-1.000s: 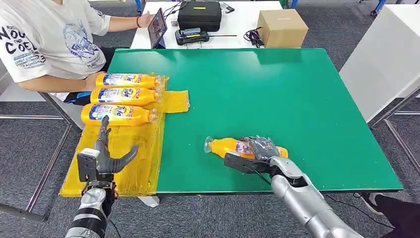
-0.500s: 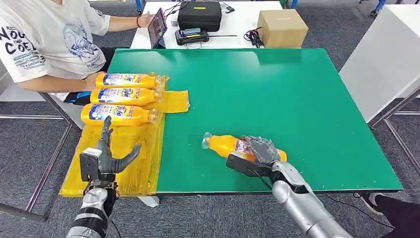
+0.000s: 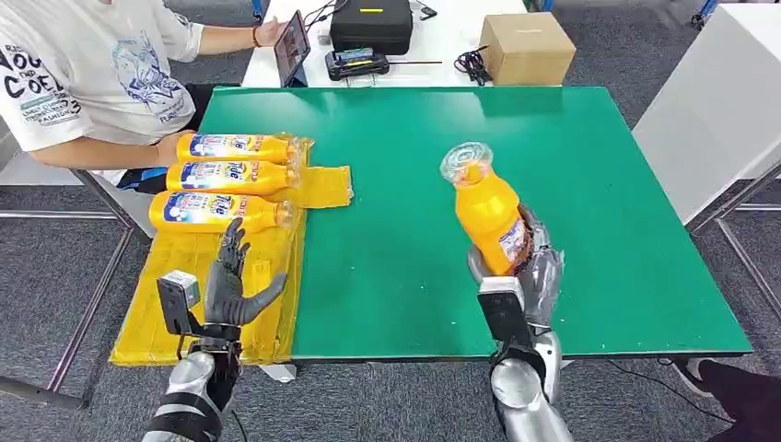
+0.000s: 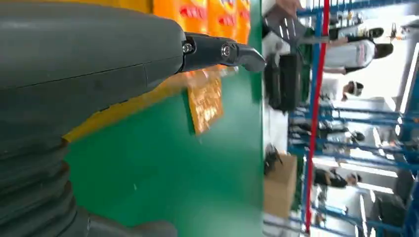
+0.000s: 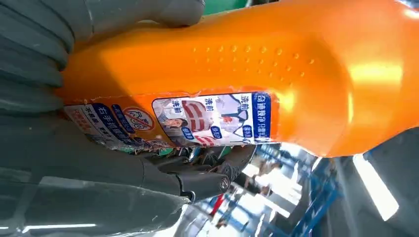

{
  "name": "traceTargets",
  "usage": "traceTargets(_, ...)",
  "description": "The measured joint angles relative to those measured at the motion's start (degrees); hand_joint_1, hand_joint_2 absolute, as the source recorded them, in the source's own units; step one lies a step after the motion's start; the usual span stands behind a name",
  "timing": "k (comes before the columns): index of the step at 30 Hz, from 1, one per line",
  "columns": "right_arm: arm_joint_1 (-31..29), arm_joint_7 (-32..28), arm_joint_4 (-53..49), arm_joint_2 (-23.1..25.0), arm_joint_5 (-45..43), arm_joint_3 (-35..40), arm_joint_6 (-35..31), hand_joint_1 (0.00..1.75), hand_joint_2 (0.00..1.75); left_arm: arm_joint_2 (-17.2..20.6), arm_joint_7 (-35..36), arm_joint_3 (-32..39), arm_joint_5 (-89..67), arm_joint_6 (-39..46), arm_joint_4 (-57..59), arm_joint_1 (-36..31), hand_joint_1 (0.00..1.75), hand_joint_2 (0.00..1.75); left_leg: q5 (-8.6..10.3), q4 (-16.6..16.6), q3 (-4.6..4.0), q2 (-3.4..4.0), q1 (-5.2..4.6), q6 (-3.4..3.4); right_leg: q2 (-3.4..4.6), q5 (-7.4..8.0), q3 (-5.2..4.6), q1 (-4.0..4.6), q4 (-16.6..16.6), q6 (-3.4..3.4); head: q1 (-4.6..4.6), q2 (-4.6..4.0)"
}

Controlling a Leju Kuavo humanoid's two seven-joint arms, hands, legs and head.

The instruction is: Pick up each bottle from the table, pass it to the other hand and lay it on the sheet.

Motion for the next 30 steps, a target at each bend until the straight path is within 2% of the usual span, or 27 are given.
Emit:
traceTargets(10, 0.7, -2.8, 1.3, 1.7, 1.6, -3.8, 0.2, 1.75, 1.75, -0.1, 5.2, -4.9, 12.9, -9.7, -3.2, 1.0, 0.0, 1.75, 0.0, 0.0, 0.01, 0.03, 0.05, 0.0, 0.02, 0.0, -0.01, 0.04, 0.0, 0.0, 0.0, 0.0)
traceTargets(19, 0.4, -4.5, 7.9, 3.2, 2.8, -3.7, 3.3, 1.75, 1.75, 0.0, 7.0, -8.5, 14.7, -12.5, -5.4, 1.9, 0.0, 1.75, 0.0, 0.0, -0.03, 0.02, 0.04, 0.0, 0.01, 0.0, -0.02, 0.03, 0.0, 0.0, -0.02, 0.0)
traceTargets(24, -2.4, -5.2, 13.8, 5.4, 8.2, 0.5, 3.2, 1.75, 1.75, 0.0, 8.6, -11.9, 14.6, -13.0, -5.7, 1.8, 0.0, 1.75, 0.01, 0.0, -0.02, 0.06, 0.06, -0.01, 0.03, 0.0, -0.03, 0.05, 0.0, 0.0, 0.0, 0.0)
traceTargets(30, -6.3, -4.6, 18.9, 7.9, 10.1, 8.5, 2.5, 1.75, 1.75, 0.0, 9.4, -14.0, 15.0, -13.1, -5.3, 0.7, 0.0, 1.75, 0.03, 0.0, 0.0, 0.05, 0.08, -0.02, 0.03, 0.0, -0.03, 0.06, 0.0, 0.0, -0.02, 0.0)
